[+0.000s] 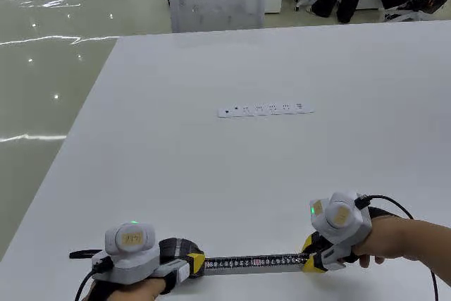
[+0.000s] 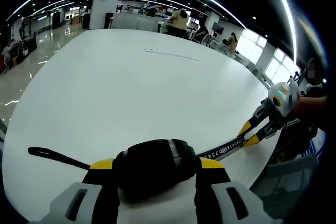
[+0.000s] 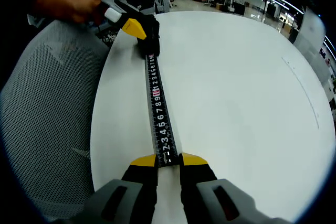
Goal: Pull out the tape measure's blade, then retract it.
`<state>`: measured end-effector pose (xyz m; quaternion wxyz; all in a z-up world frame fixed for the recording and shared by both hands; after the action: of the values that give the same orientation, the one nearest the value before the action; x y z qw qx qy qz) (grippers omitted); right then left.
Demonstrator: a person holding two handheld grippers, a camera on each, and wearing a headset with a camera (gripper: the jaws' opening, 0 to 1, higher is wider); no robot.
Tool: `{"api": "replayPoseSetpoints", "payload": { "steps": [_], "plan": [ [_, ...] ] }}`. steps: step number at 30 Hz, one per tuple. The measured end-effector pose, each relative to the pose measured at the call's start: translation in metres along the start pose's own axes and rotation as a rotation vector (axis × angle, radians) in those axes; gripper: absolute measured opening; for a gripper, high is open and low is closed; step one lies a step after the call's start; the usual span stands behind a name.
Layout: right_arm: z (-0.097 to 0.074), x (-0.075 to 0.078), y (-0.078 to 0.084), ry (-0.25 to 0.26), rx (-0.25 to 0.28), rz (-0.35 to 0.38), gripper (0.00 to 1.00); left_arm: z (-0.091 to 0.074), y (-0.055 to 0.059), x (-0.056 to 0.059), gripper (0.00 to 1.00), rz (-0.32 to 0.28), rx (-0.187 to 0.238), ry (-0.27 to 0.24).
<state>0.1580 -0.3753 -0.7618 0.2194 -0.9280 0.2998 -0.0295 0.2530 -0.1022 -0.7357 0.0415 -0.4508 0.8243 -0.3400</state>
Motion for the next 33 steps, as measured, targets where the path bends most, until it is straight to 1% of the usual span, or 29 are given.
{"api": "replayPoseSetpoints", "payload": {
  "steps": [5,7,12,20,27,33],
  "plan": [
    [0.004,-0.001,-0.01,-0.001,0.006,-0.01,0.14,0.0,0.0,0.0,0.53,-0.004,0.0,0.008],
    [0.006,-0.001,-0.013,-0.003,0.015,-0.006,0.14,0.0,0.0,0.001,0.53,0.001,0.001,0.007],
    [0.011,-0.003,-0.02,0.001,0.02,-0.021,0.14,0.0,0.0,0.001,0.53,-0.009,0.001,0.011],
    [0.015,-0.003,-0.026,-0.004,0.018,-0.028,0.14,0.001,0.0,0.0,0.53,-0.012,0.001,0.01],
    [0.021,-0.005,-0.035,-0.009,0.018,-0.03,0.14,0.001,0.0,0.001,0.53,-0.02,0.003,0.011],
    [0.024,-0.006,-0.043,-0.013,0.025,-0.051,0.14,0.001,0.0,0.0,0.53,-0.022,0.002,0.014]
  ]
}}
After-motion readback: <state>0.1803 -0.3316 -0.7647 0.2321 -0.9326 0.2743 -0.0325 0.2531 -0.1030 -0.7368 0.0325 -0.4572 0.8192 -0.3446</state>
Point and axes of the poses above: the centre of the closed fingertips' face, and the gripper's own axes: z roughly forward along the fingers, x roughly to its right, y roughly out of its underside, the point moved 7 cm from there along -z, roughly backward along the fingers, and after that the axes turned 5 degrees about -x, right-handed, at the moved point
